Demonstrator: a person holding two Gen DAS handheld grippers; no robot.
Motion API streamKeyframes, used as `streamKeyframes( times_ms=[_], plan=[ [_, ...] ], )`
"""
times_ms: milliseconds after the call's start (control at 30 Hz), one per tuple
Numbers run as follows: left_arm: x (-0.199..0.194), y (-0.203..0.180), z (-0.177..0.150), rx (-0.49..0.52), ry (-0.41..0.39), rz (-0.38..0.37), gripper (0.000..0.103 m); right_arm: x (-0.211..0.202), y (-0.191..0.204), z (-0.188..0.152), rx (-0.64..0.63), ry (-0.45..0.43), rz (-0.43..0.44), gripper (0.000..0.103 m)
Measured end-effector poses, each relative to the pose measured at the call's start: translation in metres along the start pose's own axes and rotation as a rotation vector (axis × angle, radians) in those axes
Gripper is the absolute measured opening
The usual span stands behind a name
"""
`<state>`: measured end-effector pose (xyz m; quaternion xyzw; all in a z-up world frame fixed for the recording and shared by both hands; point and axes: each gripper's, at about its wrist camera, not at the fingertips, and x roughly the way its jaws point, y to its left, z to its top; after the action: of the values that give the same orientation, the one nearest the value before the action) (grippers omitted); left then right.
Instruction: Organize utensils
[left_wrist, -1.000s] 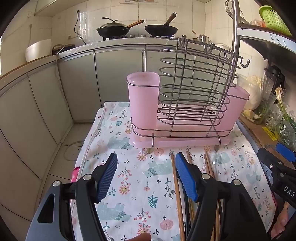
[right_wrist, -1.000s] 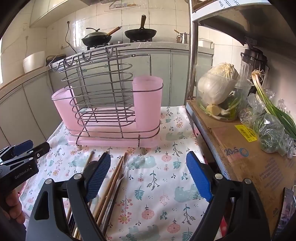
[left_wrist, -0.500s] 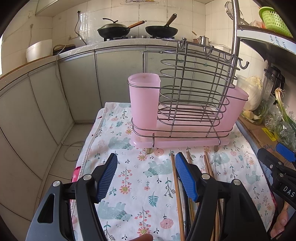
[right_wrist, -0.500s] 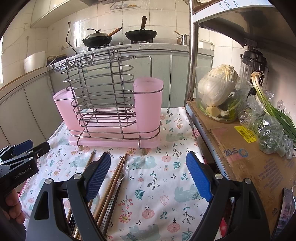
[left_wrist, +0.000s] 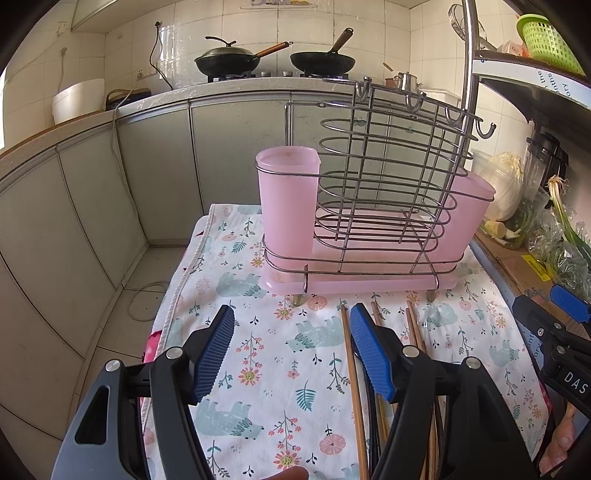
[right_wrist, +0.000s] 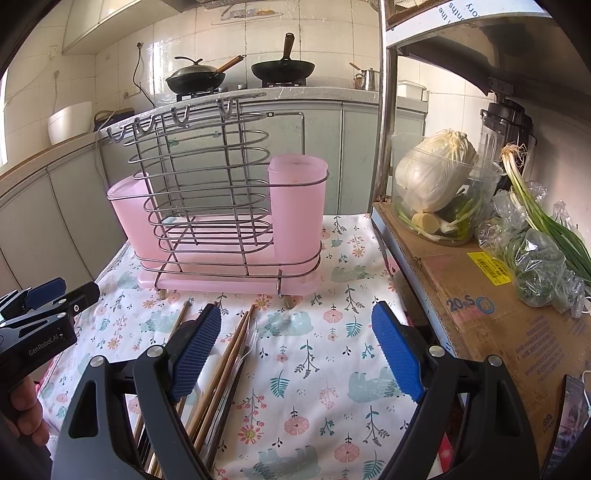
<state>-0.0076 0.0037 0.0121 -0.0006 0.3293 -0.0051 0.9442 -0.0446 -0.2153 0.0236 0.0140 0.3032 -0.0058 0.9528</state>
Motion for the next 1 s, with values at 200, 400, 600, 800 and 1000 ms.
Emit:
streamKeyframes(
  times_ms=[200,400,600,800,1000],
  plan=[
    [-0.0015,0.0008,0.0020,-0.001,-0.001,0.001,0.065,-0.0028,0.0015,0.0019,-0.004,-0.004,-0.001,0.084],
    [-0.0016,0.0010,0.0018,-0.002,-0.002,0.001,0.065,-0.0037,0.0022,0.0019,-0.008,-0.008,0.001,0.084],
    [-0.0018,0.0011,0.0016,-0.001,-0.003,-0.001,0.065,-0.0037,0.0017,0.0020,-0.008,-0.010,0.001,0.084],
    [-0.0020,0.0013,0.0014,-0.002,-0.004,0.000,0.065,-0.0042,0.0022,0.0012,-0.009,-0.010,0.001,0.084],
    [-0.0021,0.0016,0.0012,-0.002,-0.005,-0.001,0.065,-0.0042,0.0022,0.0021,-0.010,-0.011,0.001,0.084]
  ],
)
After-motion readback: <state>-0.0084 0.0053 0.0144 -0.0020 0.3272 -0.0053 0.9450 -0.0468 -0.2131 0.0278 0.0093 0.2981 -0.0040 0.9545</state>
